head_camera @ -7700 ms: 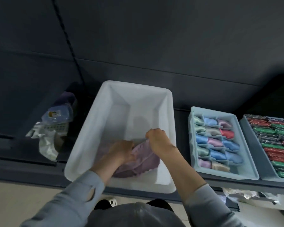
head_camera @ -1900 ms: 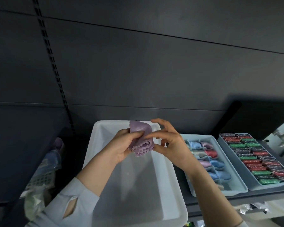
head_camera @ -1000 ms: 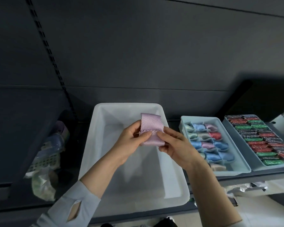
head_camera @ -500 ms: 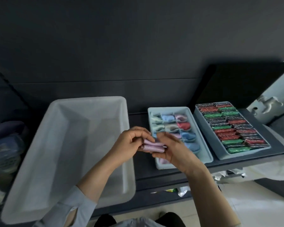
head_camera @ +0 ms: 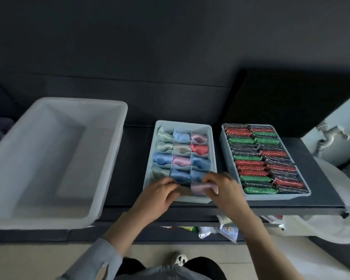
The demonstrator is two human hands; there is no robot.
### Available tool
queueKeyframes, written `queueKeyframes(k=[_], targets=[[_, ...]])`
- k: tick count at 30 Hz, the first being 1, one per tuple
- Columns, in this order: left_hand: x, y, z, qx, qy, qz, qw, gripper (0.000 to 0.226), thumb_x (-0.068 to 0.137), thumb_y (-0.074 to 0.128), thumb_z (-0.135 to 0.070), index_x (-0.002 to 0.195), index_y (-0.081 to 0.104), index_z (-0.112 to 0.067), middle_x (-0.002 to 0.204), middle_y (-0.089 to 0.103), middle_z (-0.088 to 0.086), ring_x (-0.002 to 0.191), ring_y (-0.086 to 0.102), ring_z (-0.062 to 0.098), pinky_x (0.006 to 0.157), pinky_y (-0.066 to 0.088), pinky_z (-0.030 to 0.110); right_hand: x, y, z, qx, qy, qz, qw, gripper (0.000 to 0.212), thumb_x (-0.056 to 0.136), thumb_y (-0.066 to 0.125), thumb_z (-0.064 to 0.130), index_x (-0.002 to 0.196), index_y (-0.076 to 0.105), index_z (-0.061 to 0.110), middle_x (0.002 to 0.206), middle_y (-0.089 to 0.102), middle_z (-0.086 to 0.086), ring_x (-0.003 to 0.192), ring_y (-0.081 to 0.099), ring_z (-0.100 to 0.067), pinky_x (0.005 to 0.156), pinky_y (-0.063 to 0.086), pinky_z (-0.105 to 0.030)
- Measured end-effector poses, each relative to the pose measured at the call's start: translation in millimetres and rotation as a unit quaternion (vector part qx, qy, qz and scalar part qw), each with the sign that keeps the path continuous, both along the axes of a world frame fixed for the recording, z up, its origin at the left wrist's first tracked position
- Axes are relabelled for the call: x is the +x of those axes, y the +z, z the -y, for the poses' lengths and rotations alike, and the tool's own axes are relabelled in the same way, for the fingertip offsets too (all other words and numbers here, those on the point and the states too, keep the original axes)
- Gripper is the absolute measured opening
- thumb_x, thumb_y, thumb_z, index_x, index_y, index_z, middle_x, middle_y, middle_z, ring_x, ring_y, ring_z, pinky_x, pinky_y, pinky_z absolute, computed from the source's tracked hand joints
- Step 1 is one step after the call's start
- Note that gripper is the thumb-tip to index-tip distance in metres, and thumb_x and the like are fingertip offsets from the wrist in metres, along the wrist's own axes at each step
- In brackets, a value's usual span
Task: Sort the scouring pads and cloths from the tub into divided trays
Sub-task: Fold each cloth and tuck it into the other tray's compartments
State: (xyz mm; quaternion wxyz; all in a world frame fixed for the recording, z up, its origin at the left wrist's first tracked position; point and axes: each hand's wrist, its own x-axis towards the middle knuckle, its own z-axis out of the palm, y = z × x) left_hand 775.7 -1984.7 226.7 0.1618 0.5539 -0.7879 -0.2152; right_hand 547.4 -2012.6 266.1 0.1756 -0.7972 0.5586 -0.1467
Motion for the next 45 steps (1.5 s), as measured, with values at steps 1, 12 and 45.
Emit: queueKeyframes(k=[1,12,45], targets=[[0,1,-1,-0.004,0.004,0.015,1.000,0.037,0.096,0.045,-0.042,0.123,0.064,-0.023,0.125,0.057,-0.010,0.110,0.059,0.011,0.095,0.047,0.032,2,-4,-1,-0.020,0.005,-0.013,1.000,0.028,0.069,0.079,0.003,0.085,0.064,0.019,0.073,0.065,0.001,0.074,0.062,-0.022,0.060,0.046,-0.028],[-3,-11,-3,-0.038,0.010,0.061,0.997,0.035,0.082,0.073,-0.032,0.115,0.068,-0.023,0.116,0.063,-0.007,0.106,0.061,0.018,0.094,0.046,0.035,38,13,29,0.015,0.126,-0.343,0.931,0.021,0.084,0.066,0.013,0.104,0.066,0.015,0.101,0.068,-0.007,0.108,0.058,-0.025,0.093,0.042,-0.034],[-11,16,224,-0.029,0.028,0.174,0.984,0.033,0.089,0.055,-0.004,0.118,0.065,-0.015,0.121,0.065,0.003,0.112,0.056,0.023,0.089,0.046,0.033,61,2,200,0.007,0.006,-0.290,0.957,0.030,0.093,0.048,0.004,0.118,0.062,0.014,0.117,0.065,-0.012,0.109,0.062,-0.032,0.083,0.050,-0.037]])
